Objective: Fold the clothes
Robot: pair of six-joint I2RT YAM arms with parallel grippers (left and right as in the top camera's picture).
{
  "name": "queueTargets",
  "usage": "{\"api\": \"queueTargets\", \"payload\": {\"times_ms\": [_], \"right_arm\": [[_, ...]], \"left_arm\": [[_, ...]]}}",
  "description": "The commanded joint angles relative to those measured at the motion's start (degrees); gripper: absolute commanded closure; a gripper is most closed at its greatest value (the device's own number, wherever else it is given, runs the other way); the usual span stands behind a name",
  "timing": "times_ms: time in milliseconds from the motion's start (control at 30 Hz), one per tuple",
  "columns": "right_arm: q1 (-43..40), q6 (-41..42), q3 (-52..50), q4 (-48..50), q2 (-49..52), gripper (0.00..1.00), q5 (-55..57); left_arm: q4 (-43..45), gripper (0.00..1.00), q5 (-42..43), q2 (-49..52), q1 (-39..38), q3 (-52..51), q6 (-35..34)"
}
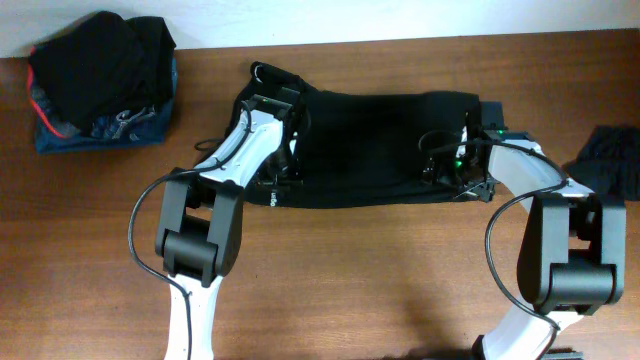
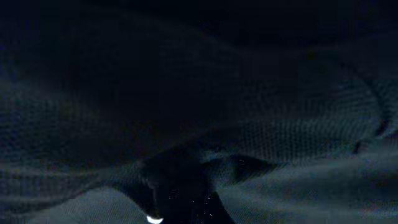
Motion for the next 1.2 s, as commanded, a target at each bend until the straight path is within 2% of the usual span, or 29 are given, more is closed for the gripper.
{"api": "queueTargets", "payload": {"times_ms": [0, 900, 1167], "right_arm": [[-1.53, -0.09, -1.84, -0.46, 3.74, 0.00, 1.57], [-1.53, -0.09, -1.84, -0.17, 3.98, 0.00, 1.57], [-1.53, -0.09, -1.84, -0.20, 4.26, 0.00, 1.57]], "left_arm": [[1.88, 0.99, 0.83, 1.29, 0.42, -0.22, -0.07], [4.11, 0.99, -3.50, 1.27, 1.95, 3.63, 2.03], [9.51, 0.99, -5.46, 1.27, 2.25, 3.63, 3.61]]}}
